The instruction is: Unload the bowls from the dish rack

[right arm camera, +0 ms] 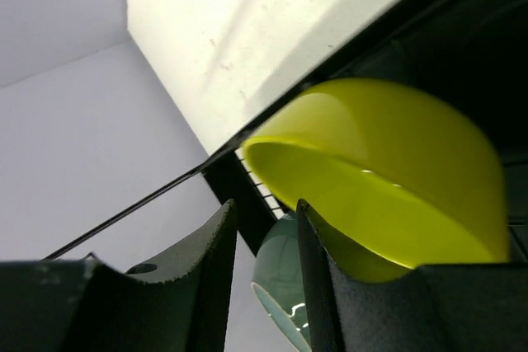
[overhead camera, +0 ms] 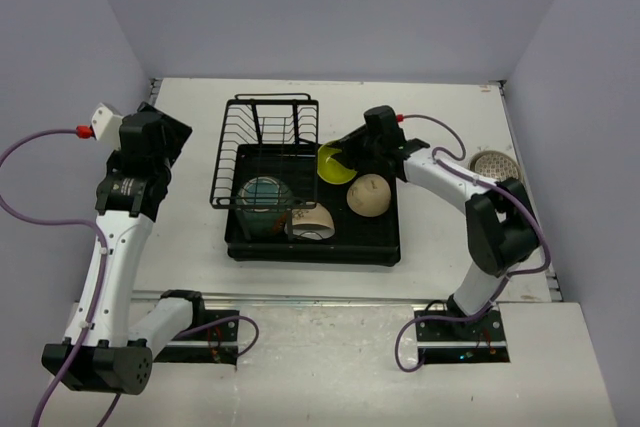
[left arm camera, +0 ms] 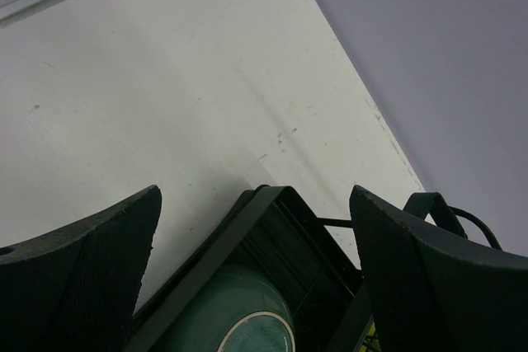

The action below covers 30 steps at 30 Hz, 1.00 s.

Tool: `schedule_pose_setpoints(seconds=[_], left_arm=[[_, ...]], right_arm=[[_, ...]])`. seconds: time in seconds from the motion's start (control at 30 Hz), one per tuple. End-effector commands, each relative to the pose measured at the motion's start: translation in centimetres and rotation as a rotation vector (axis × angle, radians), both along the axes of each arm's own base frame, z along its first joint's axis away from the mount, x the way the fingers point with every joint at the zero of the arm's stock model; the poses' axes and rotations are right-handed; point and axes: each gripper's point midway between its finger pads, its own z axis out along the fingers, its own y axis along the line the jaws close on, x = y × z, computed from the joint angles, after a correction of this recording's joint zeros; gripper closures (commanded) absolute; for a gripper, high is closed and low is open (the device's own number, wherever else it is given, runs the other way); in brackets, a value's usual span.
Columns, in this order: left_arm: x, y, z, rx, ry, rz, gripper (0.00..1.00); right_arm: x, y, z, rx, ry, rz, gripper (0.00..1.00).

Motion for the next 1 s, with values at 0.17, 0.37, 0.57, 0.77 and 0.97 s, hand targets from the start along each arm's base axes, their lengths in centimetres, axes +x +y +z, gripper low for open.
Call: schedule_pose_setpoints(seconds=[0.17, 0.37, 0.57, 0.77, 0.97], left_arm=[[0.7, 0.5, 1.9, 0.004, -0.065, 0.017, 0.05], [0.8, 0.4, 2.0, 0.001, -0.069, 0.003, 0.05], [0.9, 0.1, 1.3, -0.005, -0.057, -0.013, 0.05], [1.0, 0.0, 1.2, -0.007, -0.055, -0.019, 0.05], [1.0, 0.0, 1.4, -0.004, -0.059, -0.015, 0.05]], right_arm=[[-0.3, -0.3, 6.3, -0.053, -0.172, 0.171, 0.58], [0.0, -3.7, 5.2, -0.412, -0.251, 0.421, 0.52], [-1.0, -6.6, 4.9, -0.644, -0.364, 0.552, 0.52], [-2.0, -8.5, 1.2, -0.77, -0.286, 0.661, 0.53], [-2.4, -8.8, -1.2, -0.791, -0.257, 0.707, 0.54]])
